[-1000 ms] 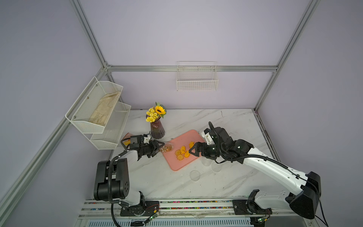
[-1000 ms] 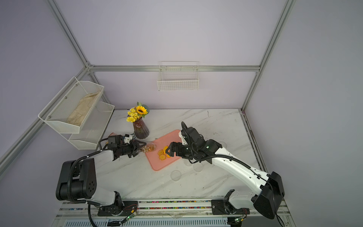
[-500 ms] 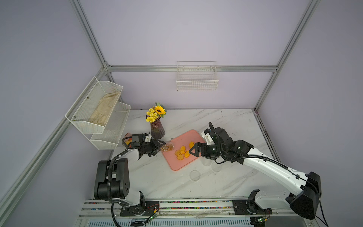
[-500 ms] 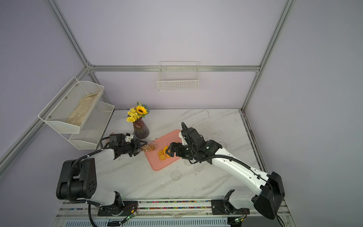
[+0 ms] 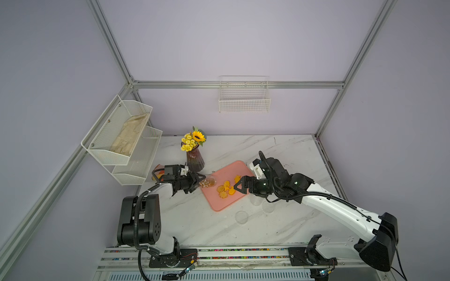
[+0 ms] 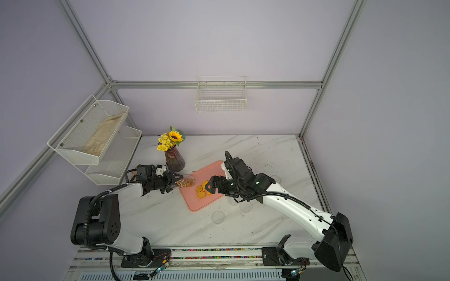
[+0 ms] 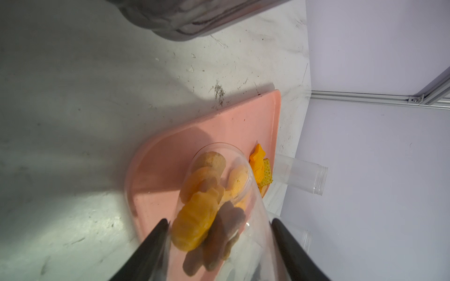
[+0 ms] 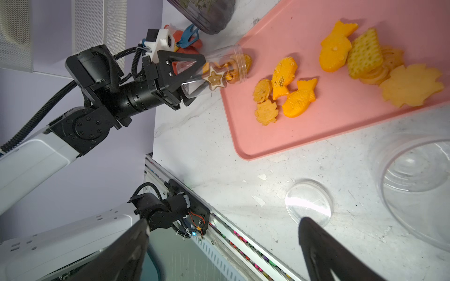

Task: Pour the cookies out of the jar
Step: Pour the cookies in the jar onto the tray.

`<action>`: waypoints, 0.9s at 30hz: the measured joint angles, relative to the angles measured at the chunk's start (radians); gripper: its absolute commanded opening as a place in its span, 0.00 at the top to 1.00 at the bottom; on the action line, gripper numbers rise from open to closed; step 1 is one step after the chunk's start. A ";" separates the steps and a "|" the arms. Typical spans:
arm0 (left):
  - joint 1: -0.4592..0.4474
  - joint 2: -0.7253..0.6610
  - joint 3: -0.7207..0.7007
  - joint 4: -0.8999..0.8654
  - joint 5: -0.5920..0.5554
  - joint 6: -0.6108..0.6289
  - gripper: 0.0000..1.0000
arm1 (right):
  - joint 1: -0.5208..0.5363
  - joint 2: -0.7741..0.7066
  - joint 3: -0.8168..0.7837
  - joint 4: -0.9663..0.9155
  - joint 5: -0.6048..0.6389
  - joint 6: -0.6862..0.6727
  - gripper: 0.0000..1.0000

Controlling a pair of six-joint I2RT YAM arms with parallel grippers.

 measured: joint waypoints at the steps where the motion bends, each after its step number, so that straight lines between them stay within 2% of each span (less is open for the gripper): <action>1: 0.000 0.001 0.000 0.002 0.001 0.000 0.43 | 0.000 0.000 0.000 0.000 0.000 0.000 0.03; 10: -0.001 0.020 0.000 0.063 0.023 -0.037 0.44 | 0.000 0.000 0.000 0.001 -0.002 0.000 0.03; 27: -0.016 0.030 0.000 0.064 0.021 -0.039 0.44 | 0.000 0.000 0.000 0.002 -0.003 0.000 0.03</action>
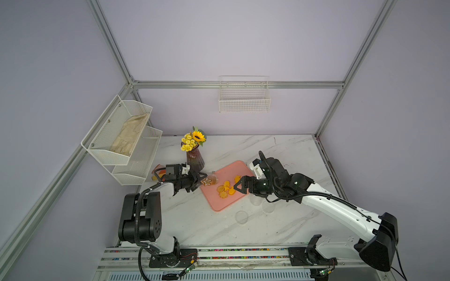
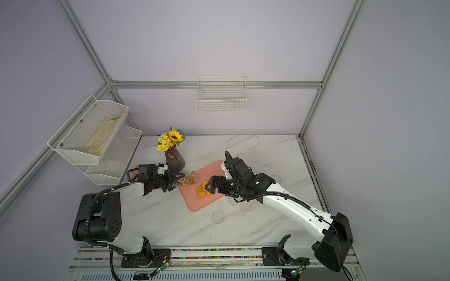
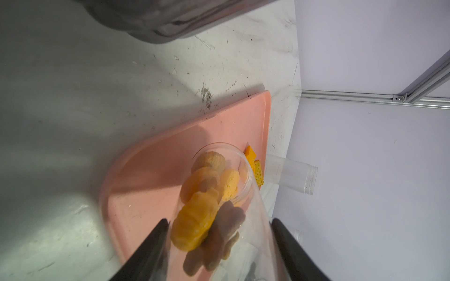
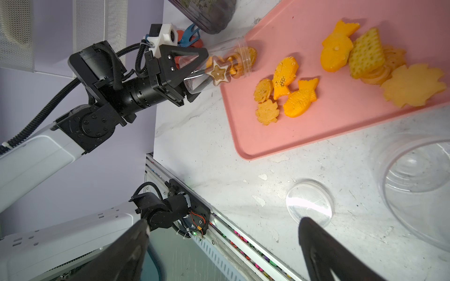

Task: Pour the cookies out of the jar
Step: Pour the cookies in the jar onto the tray.

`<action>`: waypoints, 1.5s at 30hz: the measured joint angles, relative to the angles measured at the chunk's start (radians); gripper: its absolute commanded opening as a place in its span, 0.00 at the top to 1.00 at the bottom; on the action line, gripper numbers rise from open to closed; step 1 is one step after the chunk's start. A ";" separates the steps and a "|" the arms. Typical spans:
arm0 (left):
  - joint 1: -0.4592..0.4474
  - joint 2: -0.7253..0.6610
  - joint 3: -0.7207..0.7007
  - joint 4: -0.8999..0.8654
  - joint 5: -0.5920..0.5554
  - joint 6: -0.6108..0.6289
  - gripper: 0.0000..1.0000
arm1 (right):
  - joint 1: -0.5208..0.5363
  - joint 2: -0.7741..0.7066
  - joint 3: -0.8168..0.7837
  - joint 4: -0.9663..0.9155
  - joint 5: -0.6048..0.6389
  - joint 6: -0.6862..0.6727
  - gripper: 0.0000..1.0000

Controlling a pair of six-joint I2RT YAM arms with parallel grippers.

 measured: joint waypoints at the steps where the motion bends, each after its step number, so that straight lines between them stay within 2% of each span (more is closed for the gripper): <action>1: 0.000 -0.001 0.000 -0.014 -0.008 0.006 0.44 | 0.000 0.000 0.000 0.000 0.000 0.000 0.03; 18: -0.016 -0.025 0.005 -0.063 -0.026 0.032 0.47 | 0.000 0.000 -0.003 0.021 0.000 0.000 0.03; 28: -0.018 -0.027 0.005 -0.009 -0.031 -0.014 0.49 | 0.000 0.000 -0.013 0.023 0.000 0.000 0.03; 45: -0.035 -0.028 0.011 -0.068 -0.048 0.005 0.51 | 0.000 -0.006 -0.027 0.029 0.000 0.000 0.03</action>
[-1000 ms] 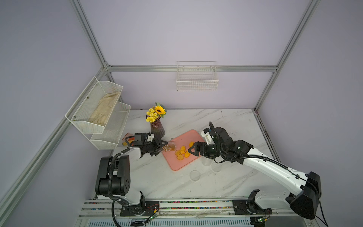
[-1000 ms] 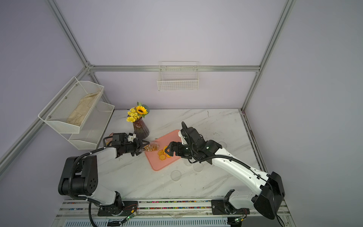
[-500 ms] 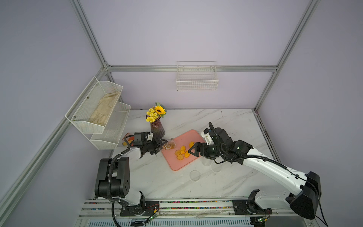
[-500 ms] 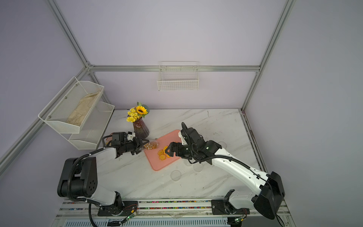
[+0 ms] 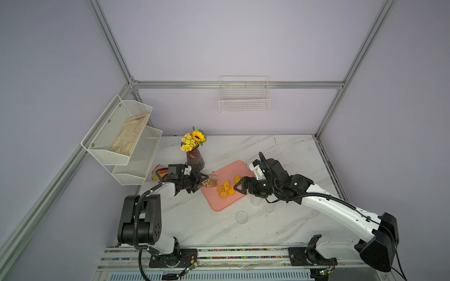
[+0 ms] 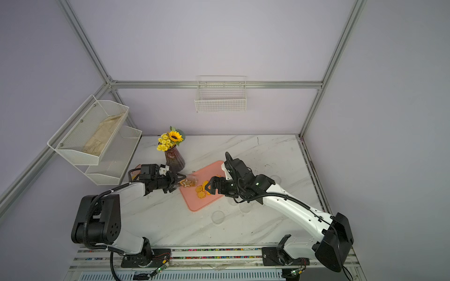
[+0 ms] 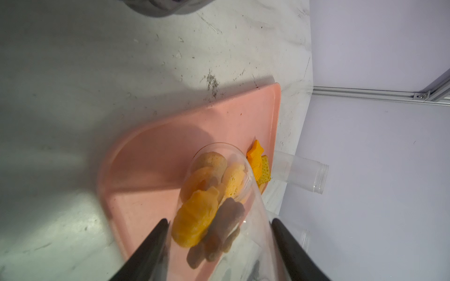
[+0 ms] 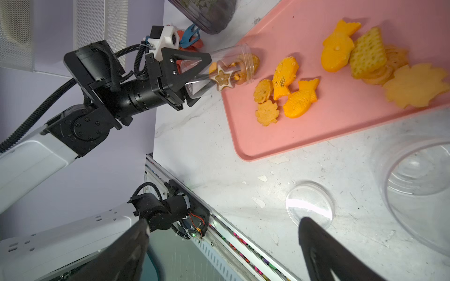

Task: Pour the cookies out of the jar
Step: Pour the cookies in the jar onto the tray.

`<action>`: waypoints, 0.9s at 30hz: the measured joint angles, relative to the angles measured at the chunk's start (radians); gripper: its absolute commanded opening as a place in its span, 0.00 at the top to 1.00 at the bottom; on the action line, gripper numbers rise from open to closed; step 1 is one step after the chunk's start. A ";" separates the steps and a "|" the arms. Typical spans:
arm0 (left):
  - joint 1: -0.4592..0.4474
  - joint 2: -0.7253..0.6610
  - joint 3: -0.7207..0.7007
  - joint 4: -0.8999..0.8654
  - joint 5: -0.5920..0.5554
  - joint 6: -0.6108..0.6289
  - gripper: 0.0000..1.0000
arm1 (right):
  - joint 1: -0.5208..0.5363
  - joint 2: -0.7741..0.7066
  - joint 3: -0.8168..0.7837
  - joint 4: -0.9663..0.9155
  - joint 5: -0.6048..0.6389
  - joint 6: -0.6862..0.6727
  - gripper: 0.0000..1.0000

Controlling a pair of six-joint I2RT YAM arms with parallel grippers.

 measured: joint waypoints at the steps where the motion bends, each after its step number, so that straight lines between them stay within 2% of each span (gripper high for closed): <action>1: -0.001 -0.002 0.003 -0.014 -0.005 0.011 0.51 | 0.000 0.000 0.000 0.000 0.000 0.000 0.03; 9: -0.019 -0.022 0.034 -0.086 -0.048 0.052 0.52 | 0.000 0.000 0.000 0.000 0.000 0.000 0.03; 27: -0.007 -0.039 0.032 -0.089 -0.068 0.062 0.54 | 0.000 0.000 0.000 0.000 0.000 0.001 0.03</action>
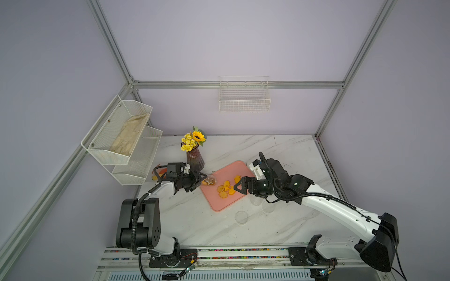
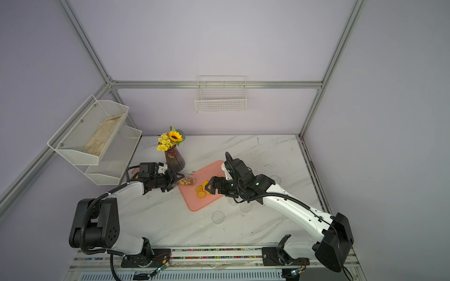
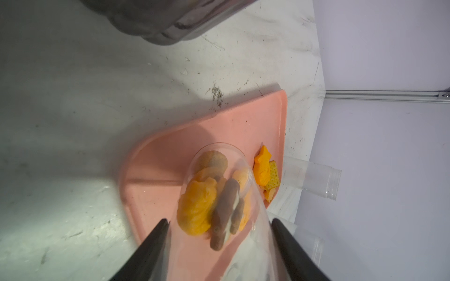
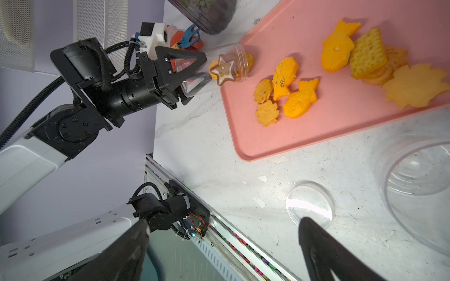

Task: Pour the cookies out of the jar
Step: Pour the cookies in the jar onto the tray.

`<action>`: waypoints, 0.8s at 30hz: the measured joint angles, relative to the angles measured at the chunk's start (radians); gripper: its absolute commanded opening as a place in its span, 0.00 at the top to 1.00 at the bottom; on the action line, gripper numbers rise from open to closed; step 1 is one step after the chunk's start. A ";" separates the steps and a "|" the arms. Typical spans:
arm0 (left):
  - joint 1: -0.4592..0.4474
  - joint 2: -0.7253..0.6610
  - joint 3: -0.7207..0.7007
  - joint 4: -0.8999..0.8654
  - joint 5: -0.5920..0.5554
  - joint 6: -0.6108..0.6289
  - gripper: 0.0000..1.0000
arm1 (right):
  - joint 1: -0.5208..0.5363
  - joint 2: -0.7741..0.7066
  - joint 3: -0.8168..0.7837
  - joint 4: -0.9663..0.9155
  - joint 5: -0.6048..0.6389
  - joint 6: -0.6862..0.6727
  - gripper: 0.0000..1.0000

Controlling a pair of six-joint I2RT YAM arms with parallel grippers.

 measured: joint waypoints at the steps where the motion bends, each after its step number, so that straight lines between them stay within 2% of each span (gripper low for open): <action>1: -0.002 0.000 0.000 0.000 0.005 0.000 0.54 | 0.000 0.000 0.000 0.000 0.000 0.000 0.03; 10: -0.047 -0.005 0.026 -0.088 -0.035 0.083 0.53 | 0.000 0.000 -0.002 0.010 0.000 0.006 0.03; 17: -0.022 -0.007 0.027 -0.069 -0.048 0.042 0.54 | 0.004 -0.003 -0.015 0.014 0.001 0.011 0.03; 20: -0.021 -0.006 0.019 -0.012 -0.016 -0.005 0.55 | 0.005 -0.010 -0.023 0.014 0.004 0.013 0.03; 24: -0.025 -0.004 0.022 -0.028 -0.021 0.005 0.56 | 0.005 -0.022 -0.030 0.014 0.004 0.015 0.03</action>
